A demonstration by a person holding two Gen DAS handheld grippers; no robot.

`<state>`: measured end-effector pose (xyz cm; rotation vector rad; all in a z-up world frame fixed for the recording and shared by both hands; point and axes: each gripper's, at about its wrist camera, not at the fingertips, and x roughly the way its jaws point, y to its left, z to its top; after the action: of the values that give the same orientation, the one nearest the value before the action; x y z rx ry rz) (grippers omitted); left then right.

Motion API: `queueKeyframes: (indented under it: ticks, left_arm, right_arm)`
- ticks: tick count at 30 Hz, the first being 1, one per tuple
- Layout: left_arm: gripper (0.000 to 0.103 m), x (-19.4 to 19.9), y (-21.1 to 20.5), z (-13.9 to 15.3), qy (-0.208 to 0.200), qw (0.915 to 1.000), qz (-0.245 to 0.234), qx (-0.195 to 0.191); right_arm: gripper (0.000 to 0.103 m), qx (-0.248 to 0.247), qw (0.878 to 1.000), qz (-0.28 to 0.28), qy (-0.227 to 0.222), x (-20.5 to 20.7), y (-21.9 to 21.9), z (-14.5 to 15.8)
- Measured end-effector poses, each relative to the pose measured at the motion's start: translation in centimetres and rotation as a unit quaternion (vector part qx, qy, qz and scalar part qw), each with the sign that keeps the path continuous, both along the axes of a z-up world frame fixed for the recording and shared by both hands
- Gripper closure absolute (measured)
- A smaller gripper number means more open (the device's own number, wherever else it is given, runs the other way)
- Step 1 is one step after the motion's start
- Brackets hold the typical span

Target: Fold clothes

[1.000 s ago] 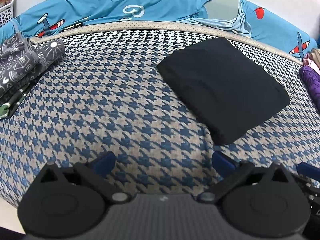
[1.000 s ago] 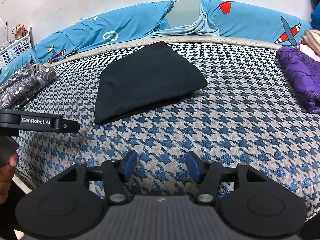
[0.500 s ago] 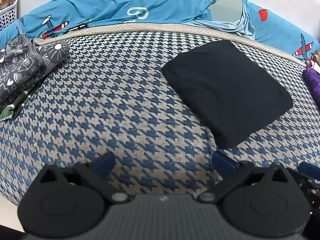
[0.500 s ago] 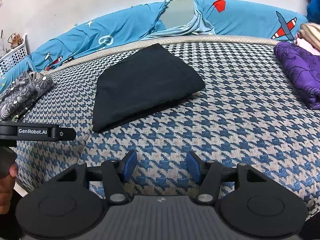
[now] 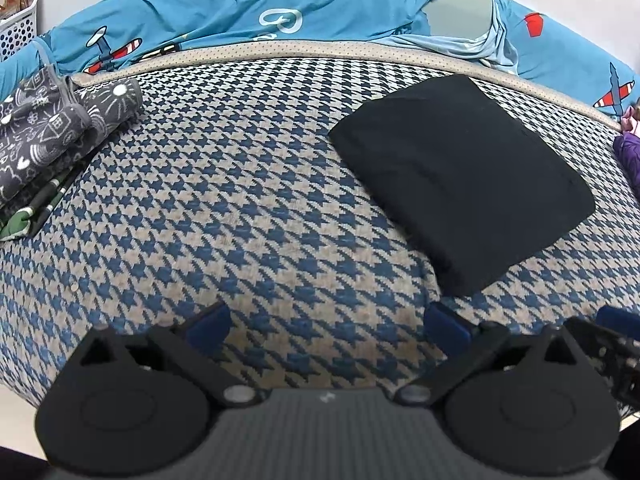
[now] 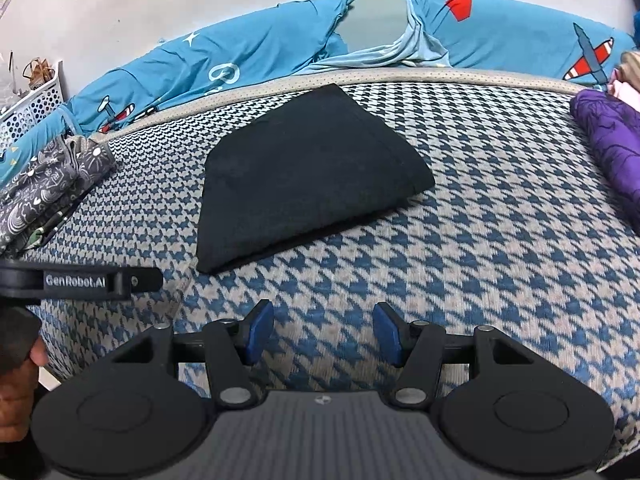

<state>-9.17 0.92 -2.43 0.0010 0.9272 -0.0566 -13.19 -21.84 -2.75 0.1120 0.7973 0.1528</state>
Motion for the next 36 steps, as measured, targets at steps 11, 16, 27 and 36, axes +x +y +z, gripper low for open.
queueKeyframes:
  ticks: [11, 16, 27, 36]
  left_arm:
    - [0.0, 0.5, -0.2, -0.4, 0.009, 0.9999, 0.008, 0.012]
    - [0.0, 0.8, -0.3, -0.6, 0.012, 0.9998, 0.005, 0.014]
    - [0.0, 2.8, 0.1, -0.5, 0.004, 0.9999, 0.002, -0.01]
    - [0.0, 5.5, 1.0, -0.4, 0.006, 0.9985, 0.002, -0.054]
  right_arm:
    - [0.048, -0.012, 1.0, 0.021, 0.003, 1.5, -0.4, 0.7]
    - [0.048, -0.027, 0.999, 0.032, 0.001, 2.1, -0.8, 0.9]
    - [0.048, -0.012, 1.0, 0.011, 0.021, 4.5, -3.6, 0.7]
    - [0.048, 0.041, 0.998, -0.017, 0.035, 5.6, -4.9, 0.4]
